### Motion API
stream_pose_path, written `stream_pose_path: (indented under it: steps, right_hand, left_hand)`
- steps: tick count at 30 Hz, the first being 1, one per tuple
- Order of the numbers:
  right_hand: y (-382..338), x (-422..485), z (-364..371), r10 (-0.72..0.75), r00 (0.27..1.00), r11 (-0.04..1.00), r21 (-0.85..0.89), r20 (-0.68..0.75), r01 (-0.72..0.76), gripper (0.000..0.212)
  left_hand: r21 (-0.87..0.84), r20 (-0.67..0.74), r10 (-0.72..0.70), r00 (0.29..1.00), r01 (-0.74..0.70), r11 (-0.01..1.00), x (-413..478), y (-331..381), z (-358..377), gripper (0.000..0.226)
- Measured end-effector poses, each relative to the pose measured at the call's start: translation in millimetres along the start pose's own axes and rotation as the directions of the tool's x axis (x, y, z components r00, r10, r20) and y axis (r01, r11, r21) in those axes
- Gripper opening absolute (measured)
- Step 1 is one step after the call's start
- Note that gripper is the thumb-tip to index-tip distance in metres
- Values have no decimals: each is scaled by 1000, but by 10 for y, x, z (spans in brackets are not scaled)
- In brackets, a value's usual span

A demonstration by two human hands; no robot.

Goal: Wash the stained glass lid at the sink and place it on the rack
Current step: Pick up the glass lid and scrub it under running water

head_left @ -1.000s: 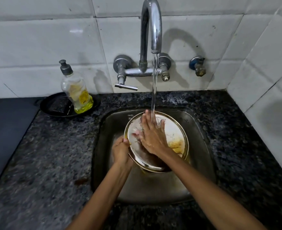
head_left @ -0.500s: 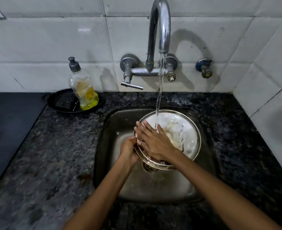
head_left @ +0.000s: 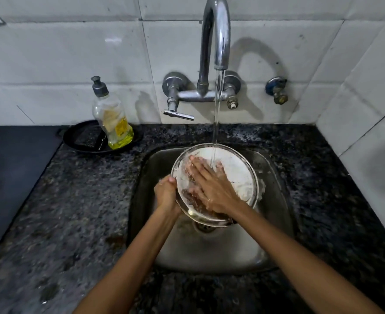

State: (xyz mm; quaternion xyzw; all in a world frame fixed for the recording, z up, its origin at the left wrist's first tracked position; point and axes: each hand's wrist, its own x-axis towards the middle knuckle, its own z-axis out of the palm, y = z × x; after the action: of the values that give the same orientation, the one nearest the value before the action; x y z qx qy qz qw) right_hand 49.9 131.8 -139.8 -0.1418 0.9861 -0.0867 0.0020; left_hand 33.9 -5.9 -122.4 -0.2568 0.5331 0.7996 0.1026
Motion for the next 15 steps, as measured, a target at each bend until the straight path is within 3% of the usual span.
stream_pose_path:
  steps: [3, 5, 7, 10, 13, 15]
  right_hand:
    - [161, -68, -11, 154, 986, 988, 3, -66, -154, 74]
    - [179, -153, -50, 235, 972, 971, -48, -18, -235, 72]
    - [27, -250, -72, 168, 985, 983, -88, 42, -164, 77]
    - [-126, -424, -124, -50, 997, 972, -228, 57, 62, 75]
    - [-64, -462, -286, -202, 979, 933, -300, 14, 197, 51]
    - [13, -396, -491, -251, 968, 949, -195, -1, 246, 27]
  left_hand:
    - [4, 5, 50, 999, -50, 999, -2, 32, -10, 36]
    - [-53, -42, 23, 999, -25, 998, 1, 61, -64, 38]
    - [-126, -110, -69, 991, 55, 990, 38, 78, -141, 36]
    - [-186, -167, -189, 968, 157, 970, 106, 30, -214, 27]
    - [-156, -204, -242, 949, 213, 965, 81, 63, -195, 33]
    - [-77, -138, -257, 957, 248, 966, 45, 118, -181, 28]
